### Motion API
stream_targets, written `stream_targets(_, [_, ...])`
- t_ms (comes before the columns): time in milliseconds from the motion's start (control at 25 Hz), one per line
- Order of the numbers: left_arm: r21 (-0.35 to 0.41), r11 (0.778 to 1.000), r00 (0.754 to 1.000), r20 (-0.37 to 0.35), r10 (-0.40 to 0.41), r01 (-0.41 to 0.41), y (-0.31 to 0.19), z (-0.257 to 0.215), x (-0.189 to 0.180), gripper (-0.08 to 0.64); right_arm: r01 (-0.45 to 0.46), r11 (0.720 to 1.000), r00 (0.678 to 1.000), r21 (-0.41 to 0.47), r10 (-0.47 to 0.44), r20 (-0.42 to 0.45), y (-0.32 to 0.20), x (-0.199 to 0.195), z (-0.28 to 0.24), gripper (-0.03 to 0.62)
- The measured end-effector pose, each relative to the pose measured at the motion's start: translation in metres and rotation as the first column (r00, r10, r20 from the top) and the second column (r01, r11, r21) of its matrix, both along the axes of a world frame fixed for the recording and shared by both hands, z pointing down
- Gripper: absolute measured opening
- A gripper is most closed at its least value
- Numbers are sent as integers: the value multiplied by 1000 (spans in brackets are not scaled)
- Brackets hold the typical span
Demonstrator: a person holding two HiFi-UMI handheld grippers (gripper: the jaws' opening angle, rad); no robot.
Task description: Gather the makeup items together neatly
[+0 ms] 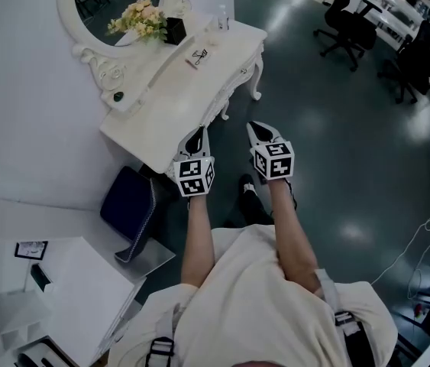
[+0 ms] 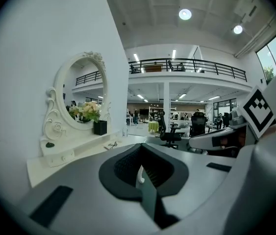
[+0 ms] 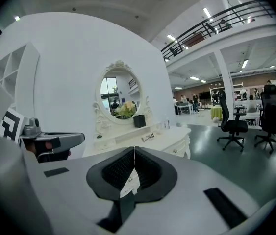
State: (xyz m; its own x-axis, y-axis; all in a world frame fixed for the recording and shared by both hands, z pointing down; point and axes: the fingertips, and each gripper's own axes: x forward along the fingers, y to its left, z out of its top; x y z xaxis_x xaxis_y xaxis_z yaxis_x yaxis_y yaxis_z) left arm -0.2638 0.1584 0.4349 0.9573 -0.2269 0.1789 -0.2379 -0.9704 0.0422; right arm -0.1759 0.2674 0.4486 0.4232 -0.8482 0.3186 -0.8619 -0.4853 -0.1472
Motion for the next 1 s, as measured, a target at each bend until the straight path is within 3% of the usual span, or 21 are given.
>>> stream_targets(400, [4, 998, 998, 41, 55, -55, -23, 14, 54, 14, 32, 999, 998, 24, -34, 60, -31, 50, 14, 41])
stream_targets(1000, [-17, 1000, 997, 70, 20, -19, -86, 15, 140, 14, 62, 997, 993, 36, -65, 102, -99, 149, 14, 41])
